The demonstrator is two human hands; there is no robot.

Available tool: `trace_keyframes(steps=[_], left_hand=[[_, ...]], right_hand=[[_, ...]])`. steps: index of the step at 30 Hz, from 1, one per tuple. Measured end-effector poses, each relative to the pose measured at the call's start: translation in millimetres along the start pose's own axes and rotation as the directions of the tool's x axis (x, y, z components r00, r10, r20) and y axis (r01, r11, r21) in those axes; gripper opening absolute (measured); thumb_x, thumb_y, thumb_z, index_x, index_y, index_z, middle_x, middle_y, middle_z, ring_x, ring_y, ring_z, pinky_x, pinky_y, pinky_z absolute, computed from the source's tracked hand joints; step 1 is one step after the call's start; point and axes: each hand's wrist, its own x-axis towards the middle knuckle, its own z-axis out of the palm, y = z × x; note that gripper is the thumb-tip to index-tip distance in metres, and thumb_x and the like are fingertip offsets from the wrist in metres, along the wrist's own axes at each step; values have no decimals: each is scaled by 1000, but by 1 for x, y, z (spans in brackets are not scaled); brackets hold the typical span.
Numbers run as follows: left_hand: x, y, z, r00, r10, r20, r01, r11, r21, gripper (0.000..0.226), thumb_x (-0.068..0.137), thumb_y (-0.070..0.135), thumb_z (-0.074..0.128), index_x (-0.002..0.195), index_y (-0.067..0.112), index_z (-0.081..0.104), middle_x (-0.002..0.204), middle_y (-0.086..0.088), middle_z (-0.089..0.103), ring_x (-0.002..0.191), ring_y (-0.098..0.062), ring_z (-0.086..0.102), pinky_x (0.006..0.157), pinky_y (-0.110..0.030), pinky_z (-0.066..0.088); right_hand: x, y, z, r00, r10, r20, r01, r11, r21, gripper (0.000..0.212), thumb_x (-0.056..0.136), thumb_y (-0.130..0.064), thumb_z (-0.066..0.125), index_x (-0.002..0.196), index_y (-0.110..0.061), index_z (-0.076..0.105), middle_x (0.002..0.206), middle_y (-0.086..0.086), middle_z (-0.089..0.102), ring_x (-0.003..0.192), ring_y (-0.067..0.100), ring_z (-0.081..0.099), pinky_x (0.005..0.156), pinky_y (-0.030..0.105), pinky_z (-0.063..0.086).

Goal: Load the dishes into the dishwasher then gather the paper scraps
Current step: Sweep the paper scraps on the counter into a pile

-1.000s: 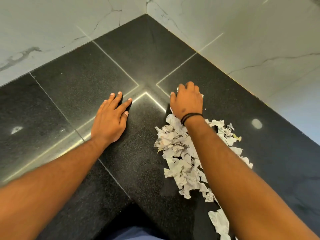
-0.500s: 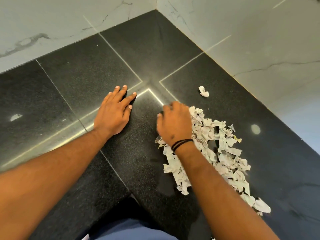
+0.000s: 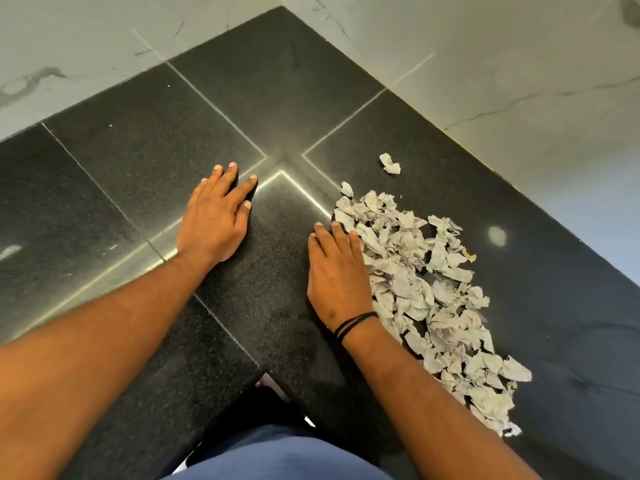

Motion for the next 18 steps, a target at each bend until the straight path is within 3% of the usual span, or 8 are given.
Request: trace_keyframes(steps=[3, 6, 9, 14, 18], left_hand=[[0, 0, 1, 1000, 4, -4, -4, 1000, -7, 49, 106, 31, 41, 155, 29, 39, 166, -6, 25, 155, -26, 17, 126, -46, 17], [0, -1, 1, 1000, 13, -9, -13, 1000, -1, 49, 106, 30, 42, 155, 29, 39, 166, -7, 26, 155, -27, 18, 125, -47, 17], [0, -1, 1, 1000, 13, -5, -13, 1000, 4, 49, 107, 31, 40, 155, 29, 39, 166, -7, 26, 155, -27, 18, 125, -47, 17], [0, 0, 1, 1000, 11, -5, -11, 1000, 9, 49, 107, 31, 40, 155, 29, 39, 166, -7, 26, 155, -28, 18, 125, -47, 18], [0, 1, 0, 1000, 10, -7, -10, 1000, 9, 49, 106, 31, 40, 155, 29, 39, 166, -8, 27, 154, -28, 19, 125, -47, 18]], right_hand=[[-12, -27, -3, 996, -61, -66, 69, 989, 134, 49, 98, -12, 47, 146, -3, 44, 155, 15, 39, 148, 34, 29, 122, 52, 22], [-31, -48, 11, 980, -199, -3, 194, 954, 228, 51, 103, -19, 39, 151, -4, 35, 161, 14, 28, 152, 31, 19, 124, 48, 19], [-41, -44, 25, 970, -236, 63, 217, 951, 221, 53, 104, -26, 37, 153, -6, 31, 165, 12, 20, 154, 26, 9, 125, 45, 15], [-34, -12, 26, 988, -149, 37, 138, 968, 210, 52, 105, -26, 34, 153, -6, 33, 165, 9, 21, 155, 23, 9, 125, 42, 16], [-26, -3, 25, 994, -92, -55, 102, 974, 203, 46, 102, -16, 40, 146, -3, 46, 158, 12, 36, 151, 29, 24, 121, 44, 27]])
